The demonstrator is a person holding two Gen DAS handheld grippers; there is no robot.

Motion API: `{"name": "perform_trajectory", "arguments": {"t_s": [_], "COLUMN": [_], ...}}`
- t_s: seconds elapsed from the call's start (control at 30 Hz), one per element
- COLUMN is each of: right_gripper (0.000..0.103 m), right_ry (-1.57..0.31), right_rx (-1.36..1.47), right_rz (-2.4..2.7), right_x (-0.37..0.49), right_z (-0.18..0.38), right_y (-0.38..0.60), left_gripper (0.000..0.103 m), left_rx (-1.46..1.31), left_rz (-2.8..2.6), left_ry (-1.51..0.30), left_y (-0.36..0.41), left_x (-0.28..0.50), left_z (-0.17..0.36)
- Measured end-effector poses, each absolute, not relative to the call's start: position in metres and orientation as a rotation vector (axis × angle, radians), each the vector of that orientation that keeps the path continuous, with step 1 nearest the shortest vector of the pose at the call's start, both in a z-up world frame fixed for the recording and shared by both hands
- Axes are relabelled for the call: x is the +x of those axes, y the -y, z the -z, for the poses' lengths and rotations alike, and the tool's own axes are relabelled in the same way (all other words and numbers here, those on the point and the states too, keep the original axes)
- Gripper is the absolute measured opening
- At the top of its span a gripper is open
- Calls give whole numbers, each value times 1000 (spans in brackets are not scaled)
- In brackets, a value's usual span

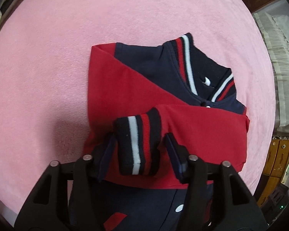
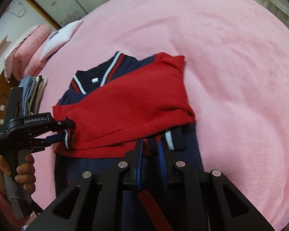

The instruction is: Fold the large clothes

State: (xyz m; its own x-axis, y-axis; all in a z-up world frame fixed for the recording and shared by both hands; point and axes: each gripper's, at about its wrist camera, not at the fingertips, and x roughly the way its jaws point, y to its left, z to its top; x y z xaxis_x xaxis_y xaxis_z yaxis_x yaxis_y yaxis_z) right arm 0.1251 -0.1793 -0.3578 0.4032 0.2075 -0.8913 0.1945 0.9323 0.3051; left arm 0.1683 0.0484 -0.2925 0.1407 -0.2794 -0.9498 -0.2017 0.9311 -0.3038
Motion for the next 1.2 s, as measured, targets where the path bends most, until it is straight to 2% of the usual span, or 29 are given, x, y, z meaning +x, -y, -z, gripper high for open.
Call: {"name": "perform_trajectory", "arguments": {"t_s": [0.03,0.07,0.13,0.2,0.43,0.53,0.7,0.8,0.87,0.9,0.93,1.07,1.2], "right_gripper": [18,18,18,18,18,18,18,18,18,18,18,18,18], "right_ry": [-1169,-1172,-1176,-1181,-1190,-1187,-1182,-1182,-1194,-1201,-1198,-1117,-1018], "right_rx": [398,400,394,389,390,420,443,439,401,365,334,278,318], "right_rz": [-9,-10,-12,-10,20,38,65,71,58,51,38,-74,-138], "right_x": [125,124,123,123,125,124,120,119,119,118,116,108,131], "right_z": [360,361,363,365,369,370,374,373,368,363,357,319,305], "right_y": [180,181,181,180,180,183,184,181,179,176,174,168,163], "left_gripper": [31,29,14,10,9,9,10,16,27,46,57,58,58], "left_rx": [-410,-403,-366,-361,-420,-425,-418,-407,-391,-360,-328,-243,-198], "left_rz": [77,98,129,137,138,113,26,14,-12,-42,-74,-81,64], "left_ry": [-1435,-1427,-1411,-1381,-1142,-1160,-1251,-1366,-1360,-1358,-1348,-1196,-1174], "left_y": [-45,-41,-33,-29,-47,-65,-90,-97,-102,-103,-104,-102,-77], "left_x": [169,167,165,163,154,150,140,135,133,131,130,116,126], "left_z": [291,289,284,277,212,212,249,280,278,274,269,231,224]}}
